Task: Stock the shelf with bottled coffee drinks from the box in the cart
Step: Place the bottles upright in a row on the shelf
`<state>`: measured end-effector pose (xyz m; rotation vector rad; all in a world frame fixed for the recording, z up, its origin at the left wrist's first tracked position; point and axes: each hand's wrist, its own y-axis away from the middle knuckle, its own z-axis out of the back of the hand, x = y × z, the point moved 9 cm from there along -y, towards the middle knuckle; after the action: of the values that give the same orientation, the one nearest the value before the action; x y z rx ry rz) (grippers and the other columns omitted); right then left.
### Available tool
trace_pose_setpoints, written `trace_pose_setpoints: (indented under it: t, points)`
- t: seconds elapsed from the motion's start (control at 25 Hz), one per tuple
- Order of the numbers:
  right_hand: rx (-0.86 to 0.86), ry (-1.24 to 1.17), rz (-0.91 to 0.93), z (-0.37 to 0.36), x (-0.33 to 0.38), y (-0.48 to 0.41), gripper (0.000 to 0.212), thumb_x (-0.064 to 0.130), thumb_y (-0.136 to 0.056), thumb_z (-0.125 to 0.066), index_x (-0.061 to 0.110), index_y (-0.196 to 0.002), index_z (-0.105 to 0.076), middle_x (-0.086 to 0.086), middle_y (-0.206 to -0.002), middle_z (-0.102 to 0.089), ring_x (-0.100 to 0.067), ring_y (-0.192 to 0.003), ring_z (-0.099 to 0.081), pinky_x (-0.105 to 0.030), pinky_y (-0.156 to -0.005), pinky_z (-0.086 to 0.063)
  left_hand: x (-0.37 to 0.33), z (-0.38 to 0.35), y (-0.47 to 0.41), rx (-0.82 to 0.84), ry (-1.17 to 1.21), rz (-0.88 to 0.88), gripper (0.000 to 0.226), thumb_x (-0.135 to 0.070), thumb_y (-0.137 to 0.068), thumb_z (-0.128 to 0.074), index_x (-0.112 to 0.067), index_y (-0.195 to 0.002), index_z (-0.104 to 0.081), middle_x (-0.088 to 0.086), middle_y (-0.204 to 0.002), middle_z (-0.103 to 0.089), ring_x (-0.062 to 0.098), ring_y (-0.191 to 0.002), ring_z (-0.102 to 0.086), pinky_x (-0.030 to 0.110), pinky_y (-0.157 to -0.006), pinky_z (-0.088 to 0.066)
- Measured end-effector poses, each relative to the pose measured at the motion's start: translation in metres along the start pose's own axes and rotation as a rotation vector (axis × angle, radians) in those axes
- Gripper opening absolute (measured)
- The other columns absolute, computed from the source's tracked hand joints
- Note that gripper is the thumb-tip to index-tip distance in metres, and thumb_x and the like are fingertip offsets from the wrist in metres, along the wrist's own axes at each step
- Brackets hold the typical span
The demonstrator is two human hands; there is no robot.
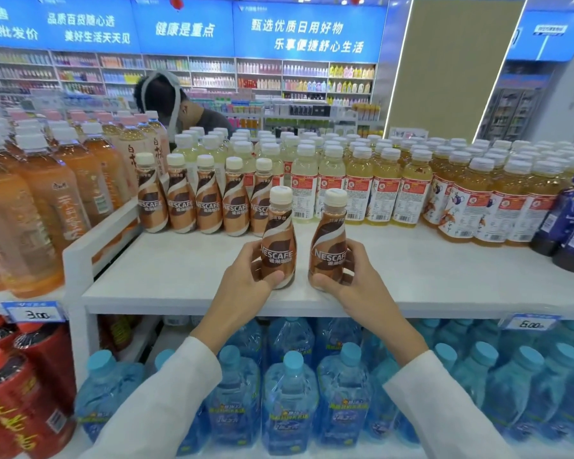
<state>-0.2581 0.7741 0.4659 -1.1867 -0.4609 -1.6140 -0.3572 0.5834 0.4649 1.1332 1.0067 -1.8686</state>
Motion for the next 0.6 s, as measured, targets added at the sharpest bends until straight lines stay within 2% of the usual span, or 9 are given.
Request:
trace_pose_setpoints:
  t: [0.08, 0.12, 0.16, 0.24, 0.36, 0.44, 0.52, 0.6]
  points:
    - [-0.053, -0.049, -0.007, 0.006, -0.001, 0.001, 0.089, 0.04, -0.078, -0.086, 0.033, -0.149, -0.032, 0.02, -0.14, -0.046, -0.001, -0.124, -0.049, -0.027, -0.107, -0.044, -0.001, 0.001, 0.002, -0.041, 0.011, 0.0, 0.057, -0.025, -0.084, -0.083, -0.036, -0.131, -0.052, -0.026, -0.118, -0.06, -0.007, -0.104, -0.062, 0.025, -0.096, -0.05]
    - [-0.1, -0.067, -0.008, 0.01, -0.001, 0.002, 0.093, 0.042, -0.076, -0.087, 0.033, -0.151, -0.031, 0.02, -0.141, -0.046, 0.0, -0.124, -0.049, -0.021, -0.102, -0.045, -0.002, 0.003, 0.003, -0.072, 0.017, -0.007, 0.063, -0.028, -0.08, -0.086, -0.035, -0.133, -0.053, -0.023, -0.121, -0.061, 0.0, -0.106, -0.063, 0.025, -0.093, -0.051]
    - [-0.138, -0.081, 0.0, 0.013, 0.0, 0.004, 0.09, 0.042, -0.075, -0.087, 0.035, -0.148, -0.036, 0.023, -0.136, -0.05, 0.003, -0.119, -0.053, -0.014, -0.092, -0.047, -0.004, 0.004, 0.005, -0.104, 0.021, -0.016, 0.07, -0.031, -0.076, -0.089, -0.035, -0.135, -0.052, -0.021, -0.121, -0.061, 0.003, -0.106, -0.064, 0.023, -0.09, -0.052]
    - [-0.161, -0.082, 0.021, 0.013, 0.003, 0.007, 0.069, 0.038, -0.076, -0.087, 0.041, -0.134, -0.05, 0.028, -0.12, -0.061, 0.009, -0.107, -0.06, -0.005, -0.076, -0.049, -0.008, 0.005, 0.007, -0.159, 0.029, -0.033, 0.073, -0.032, -0.072, -0.092, -0.035, -0.133, -0.052, -0.021, -0.117, -0.061, 0.006, -0.105, -0.065, 0.021, -0.087, -0.053]
    - [-0.145, -0.09, 0.034, 0.01, 0.006, 0.008, 0.06, 0.036, -0.077, -0.086, 0.04, -0.128, -0.055, 0.026, -0.116, -0.065, 0.012, -0.104, -0.061, -0.008, -0.08, -0.053, -0.01, 0.003, 0.01, -0.191, 0.011, -0.062, 0.065, -0.033, -0.071, -0.093, -0.035, -0.123, -0.055, -0.021, -0.113, -0.064, 0.006, -0.103, -0.067, 0.026, -0.091, -0.057]
    - [-0.108, -0.1, 0.042, 0.006, 0.01, 0.009, 0.07, 0.04, -0.076, -0.087, 0.038, -0.136, -0.05, 0.027, -0.123, -0.061, 0.007, -0.11, -0.061, -0.01, -0.082, -0.054, -0.01, 0.002, 0.011, -0.201, -0.003, -0.075, 0.064, -0.035, -0.07, -0.093, -0.035, -0.121, -0.055, -0.021, -0.114, -0.065, 0.003, -0.104, -0.067, 0.026, -0.092, -0.056]
    - [-0.111, -0.133, 0.026, 0.005, 0.012, 0.013, 0.08, 0.043, -0.073, -0.089, 0.041, -0.139, -0.044, 0.031, -0.124, -0.057, 0.008, -0.111, -0.059, -0.007, -0.078, -0.052, -0.011, 0.001, 0.012, -0.212, -0.019, -0.086, 0.067, -0.039, -0.069, -0.093, -0.034, -0.123, -0.054, -0.017, -0.118, -0.064, 0.002, -0.107, -0.065, 0.019, -0.09, -0.054]
    - [-0.16, -0.145, 0.031, 0.005, 0.011, 0.016, 0.066, 0.037, -0.073, -0.09, 0.045, -0.126, -0.052, 0.035, -0.113, -0.063, 0.009, -0.104, -0.063, -0.006, -0.075, -0.051, -0.013, 0.002, 0.012, -0.242, -0.038, -0.092, 0.067, -0.043, -0.067, -0.093, -0.033, -0.121, -0.054, -0.014, -0.118, -0.064, 0.001, -0.106, -0.063, 0.015, -0.086, -0.052]
